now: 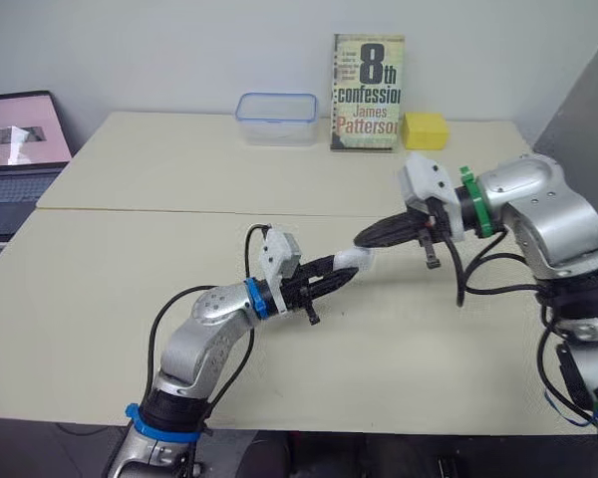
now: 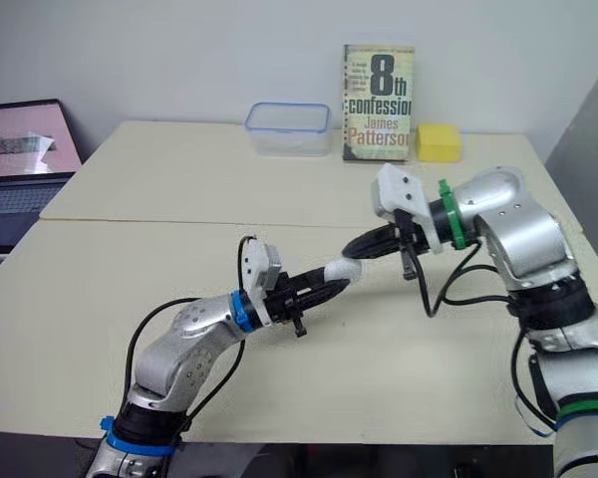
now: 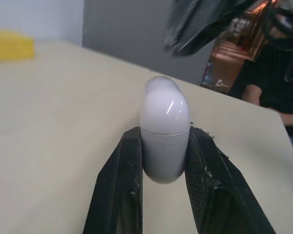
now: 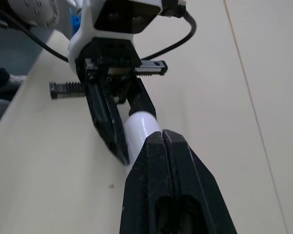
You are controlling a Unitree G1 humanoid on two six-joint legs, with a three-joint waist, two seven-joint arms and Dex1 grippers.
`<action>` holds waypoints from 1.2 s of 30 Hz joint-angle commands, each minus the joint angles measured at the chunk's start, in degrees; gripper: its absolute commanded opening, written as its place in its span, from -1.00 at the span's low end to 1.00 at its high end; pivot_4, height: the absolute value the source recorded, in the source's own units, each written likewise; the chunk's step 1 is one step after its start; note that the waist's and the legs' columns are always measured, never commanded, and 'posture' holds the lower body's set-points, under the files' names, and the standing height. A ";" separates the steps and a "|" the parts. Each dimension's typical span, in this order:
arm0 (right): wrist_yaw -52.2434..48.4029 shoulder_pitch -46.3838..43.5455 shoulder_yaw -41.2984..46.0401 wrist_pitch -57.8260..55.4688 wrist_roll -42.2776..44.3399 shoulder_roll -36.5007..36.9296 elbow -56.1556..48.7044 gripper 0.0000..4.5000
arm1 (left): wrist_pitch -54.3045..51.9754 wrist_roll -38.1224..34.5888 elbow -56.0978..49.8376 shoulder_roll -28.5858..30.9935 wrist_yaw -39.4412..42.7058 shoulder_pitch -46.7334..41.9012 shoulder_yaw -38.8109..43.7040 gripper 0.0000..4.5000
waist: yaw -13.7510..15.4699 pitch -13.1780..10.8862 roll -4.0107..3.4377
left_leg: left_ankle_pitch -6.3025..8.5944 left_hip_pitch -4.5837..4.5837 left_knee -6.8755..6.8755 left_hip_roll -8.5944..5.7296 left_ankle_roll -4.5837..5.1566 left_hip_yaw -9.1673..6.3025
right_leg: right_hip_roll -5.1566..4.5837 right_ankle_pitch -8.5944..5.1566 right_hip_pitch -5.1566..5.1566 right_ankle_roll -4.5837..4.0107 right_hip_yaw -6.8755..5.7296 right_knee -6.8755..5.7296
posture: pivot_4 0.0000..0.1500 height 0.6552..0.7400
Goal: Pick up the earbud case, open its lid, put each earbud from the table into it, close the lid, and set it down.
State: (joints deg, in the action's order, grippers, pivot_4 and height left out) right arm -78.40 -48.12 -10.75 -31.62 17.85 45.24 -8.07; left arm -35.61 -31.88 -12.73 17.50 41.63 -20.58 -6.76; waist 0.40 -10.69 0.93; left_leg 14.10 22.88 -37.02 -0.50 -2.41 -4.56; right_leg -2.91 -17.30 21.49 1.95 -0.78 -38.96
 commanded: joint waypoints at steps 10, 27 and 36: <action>12.60 28.25 10.57 -5.36 2.35 7.79 -22.24 -1.00 | -28.38 -6.70 20.19 -6.66 -10.06 -16.31 4.66 -0.64 | -1.11 -0.03 0.06 | -0.01 -0.15 0.01 0.01 -0.02 0.17 | 0.04 0.00 -0.02 0.03 -0.01 -0.10 | 1.00 1.00; 16.90 32.59 11.69 -7.03 5.06 10.14 -24.68 -1.00 | -24.83 -0.21 18.81 5.90 -1.25 -15.09 -0.35 0.51 | -2.43 -0.03 0.06 | -0.17 -0.30 0.09 0.08 -0.30 0.24 | 0.08 0.03 -0.07 0.09 0.12 -0.07 | 1.00 1.00; 13.95 27.09 9.69 2.81 2.82 10.08 -16.44 -0.46 | 3.66 5.03 -4.58 28.86 16.29 7.08 6.01 1.00 | -1.33 -0.05 0.03 | -0.07 -0.25 0.15 0.11 -0.19 0.14 | -0.14 0.03 -0.09 0.06 0.19 0.01 | 1.00 1.00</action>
State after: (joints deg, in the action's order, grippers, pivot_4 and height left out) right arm -63.03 -19.42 -1.78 -31.20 20.80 54.98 -25.50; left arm -37.65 -26.81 -13.25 44.45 55.15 -15.18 -5.04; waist -0.93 -10.74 0.96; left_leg 14.04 22.67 -36.91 -0.42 -2.58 -4.43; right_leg -3.08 -17.27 21.41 2.01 -0.59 -38.91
